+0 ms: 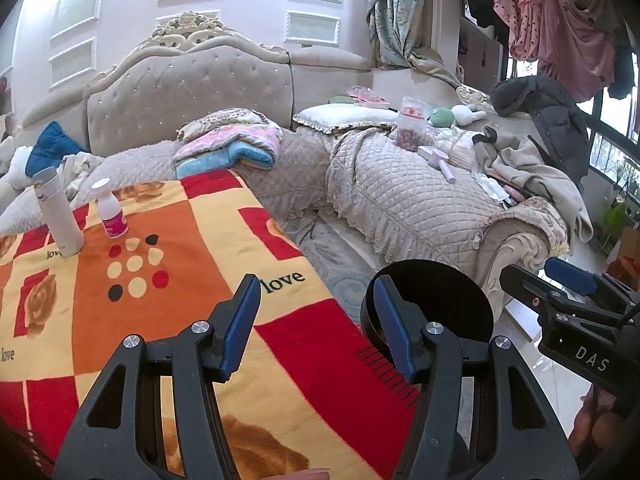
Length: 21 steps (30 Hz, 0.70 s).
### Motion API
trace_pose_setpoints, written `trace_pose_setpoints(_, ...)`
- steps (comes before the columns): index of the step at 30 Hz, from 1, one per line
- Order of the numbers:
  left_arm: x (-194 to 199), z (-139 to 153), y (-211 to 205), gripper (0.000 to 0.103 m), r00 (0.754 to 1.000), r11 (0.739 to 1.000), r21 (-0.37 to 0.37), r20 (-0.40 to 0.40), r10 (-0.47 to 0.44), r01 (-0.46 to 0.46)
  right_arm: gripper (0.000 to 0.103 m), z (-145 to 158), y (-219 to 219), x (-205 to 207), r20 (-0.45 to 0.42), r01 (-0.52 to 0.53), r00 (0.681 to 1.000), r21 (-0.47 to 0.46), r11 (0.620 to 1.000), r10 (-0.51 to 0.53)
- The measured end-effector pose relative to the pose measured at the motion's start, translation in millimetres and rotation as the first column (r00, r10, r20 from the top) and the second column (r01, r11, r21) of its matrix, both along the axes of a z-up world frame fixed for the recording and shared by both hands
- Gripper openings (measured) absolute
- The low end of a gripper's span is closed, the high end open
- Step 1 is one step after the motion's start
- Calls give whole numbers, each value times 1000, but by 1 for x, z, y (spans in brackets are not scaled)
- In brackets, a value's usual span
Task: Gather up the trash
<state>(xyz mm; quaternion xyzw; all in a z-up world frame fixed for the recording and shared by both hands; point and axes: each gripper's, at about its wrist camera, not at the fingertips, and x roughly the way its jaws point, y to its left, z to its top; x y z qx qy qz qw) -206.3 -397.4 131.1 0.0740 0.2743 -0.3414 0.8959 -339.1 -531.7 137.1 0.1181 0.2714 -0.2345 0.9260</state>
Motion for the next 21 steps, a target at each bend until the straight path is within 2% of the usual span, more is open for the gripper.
trace_pose_setpoints(21,3,-3,4,58,1000,1000,8,-8,-3,3,74,-1,0,1,-15,-4,1000,8,1000,4)
